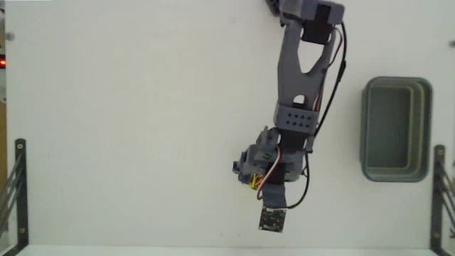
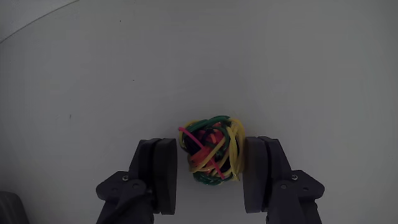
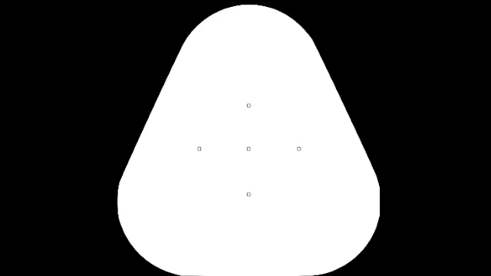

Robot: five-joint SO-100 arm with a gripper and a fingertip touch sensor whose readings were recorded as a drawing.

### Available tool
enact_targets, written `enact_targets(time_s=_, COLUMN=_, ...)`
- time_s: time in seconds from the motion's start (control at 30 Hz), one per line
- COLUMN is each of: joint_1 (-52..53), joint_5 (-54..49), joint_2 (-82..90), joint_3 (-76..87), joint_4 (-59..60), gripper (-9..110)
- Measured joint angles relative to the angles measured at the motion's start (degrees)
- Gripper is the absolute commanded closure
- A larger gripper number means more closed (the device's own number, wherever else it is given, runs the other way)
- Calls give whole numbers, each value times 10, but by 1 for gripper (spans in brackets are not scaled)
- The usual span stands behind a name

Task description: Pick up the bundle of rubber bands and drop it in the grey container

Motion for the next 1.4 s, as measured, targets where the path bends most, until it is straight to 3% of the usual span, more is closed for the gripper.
enact_targets(time_s=1.4, joint_1=0, joint_5=0, joint_2=0, joint_3=0, joint_4=0, gripper=51)
